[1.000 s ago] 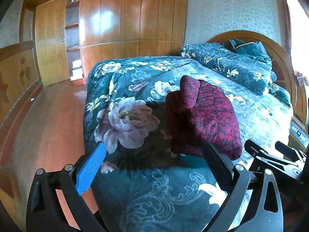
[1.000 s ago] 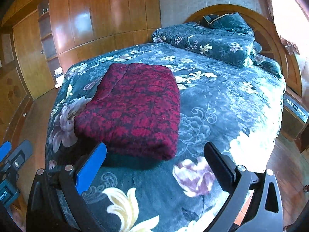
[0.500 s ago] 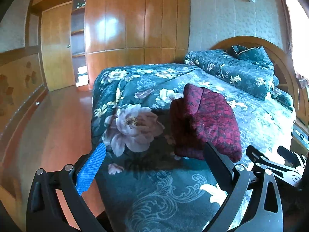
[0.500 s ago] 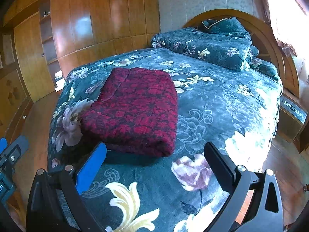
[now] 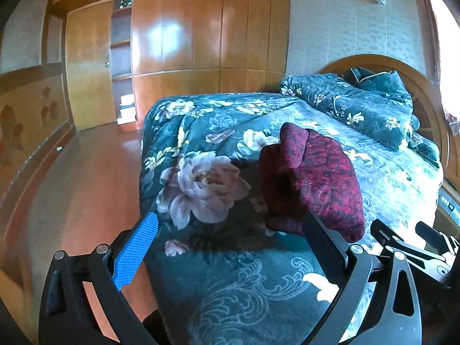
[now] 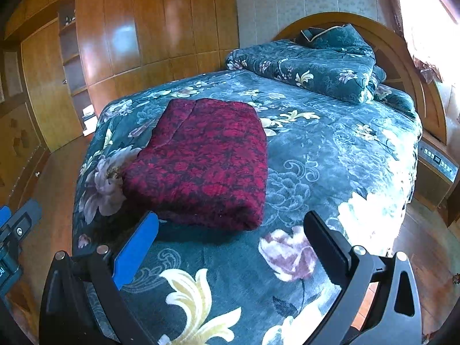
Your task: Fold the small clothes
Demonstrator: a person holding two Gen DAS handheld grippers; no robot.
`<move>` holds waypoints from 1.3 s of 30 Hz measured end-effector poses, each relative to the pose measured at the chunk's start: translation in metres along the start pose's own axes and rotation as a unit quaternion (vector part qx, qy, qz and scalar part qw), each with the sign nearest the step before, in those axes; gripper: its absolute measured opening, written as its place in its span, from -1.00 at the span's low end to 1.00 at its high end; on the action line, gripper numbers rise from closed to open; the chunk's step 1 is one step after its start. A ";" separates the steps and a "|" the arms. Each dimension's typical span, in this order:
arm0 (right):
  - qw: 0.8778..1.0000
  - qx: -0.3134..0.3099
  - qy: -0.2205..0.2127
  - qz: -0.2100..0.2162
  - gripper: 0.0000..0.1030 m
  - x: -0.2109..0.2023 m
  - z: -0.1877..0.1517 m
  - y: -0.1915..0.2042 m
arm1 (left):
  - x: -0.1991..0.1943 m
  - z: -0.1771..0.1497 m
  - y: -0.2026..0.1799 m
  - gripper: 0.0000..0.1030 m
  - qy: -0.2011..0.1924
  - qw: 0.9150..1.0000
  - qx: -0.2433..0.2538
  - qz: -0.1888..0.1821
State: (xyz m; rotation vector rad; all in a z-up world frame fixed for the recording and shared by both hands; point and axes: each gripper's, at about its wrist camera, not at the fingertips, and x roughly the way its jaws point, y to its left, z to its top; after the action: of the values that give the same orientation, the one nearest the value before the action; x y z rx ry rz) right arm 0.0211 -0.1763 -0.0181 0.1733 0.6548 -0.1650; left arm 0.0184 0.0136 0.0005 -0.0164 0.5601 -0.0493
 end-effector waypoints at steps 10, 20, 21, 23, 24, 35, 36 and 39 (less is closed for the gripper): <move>1.000 -0.001 0.001 0.001 0.96 0.002 0.000 0.001 | 0.000 0.000 0.001 0.92 -0.002 1.000 -0.001 0.004; 1.000 -0.003 0.002 0.003 0.96 0.004 -0.002 0.004 | 0.001 0.000 0.005 0.92 -0.003 1.000 -0.004 0.008; 1.000 -0.003 0.001 0.003 0.96 0.005 -0.002 0.005 | 0.001 0.000 0.005 0.92 -0.003 1.000 -0.003 0.007; 1.000 -0.003 0.002 0.003 0.96 0.005 -0.002 0.004 | 0.002 0.000 0.005 0.92 -0.003 1.000 -0.002 0.007; 1.000 -0.003 0.002 0.004 0.96 0.006 -0.002 0.005 | 0.001 0.000 0.005 0.92 -0.003 1.000 -0.004 0.008; 1.000 -0.003 0.005 0.005 0.96 0.010 -0.003 0.003 | 0.000 0.002 0.005 0.92 -0.007 1.000 -0.002 0.007; 1.000 -0.003 0.005 0.005 0.96 0.010 -0.003 0.003 | 0.001 0.002 0.005 0.92 -0.007 1.000 -0.001 0.006; 1.000 -0.002 0.008 0.005 0.96 0.013 -0.004 0.002 | 0.000 0.002 0.004 0.92 -0.007 1.000 0.000 0.007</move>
State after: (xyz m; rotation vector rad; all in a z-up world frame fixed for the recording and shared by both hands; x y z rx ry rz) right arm 0.0293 -0.1747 -0.0287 0.1737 0.6694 -0.1520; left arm 0.0194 0.0180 0.0023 -0.0124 0.5452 -0.0358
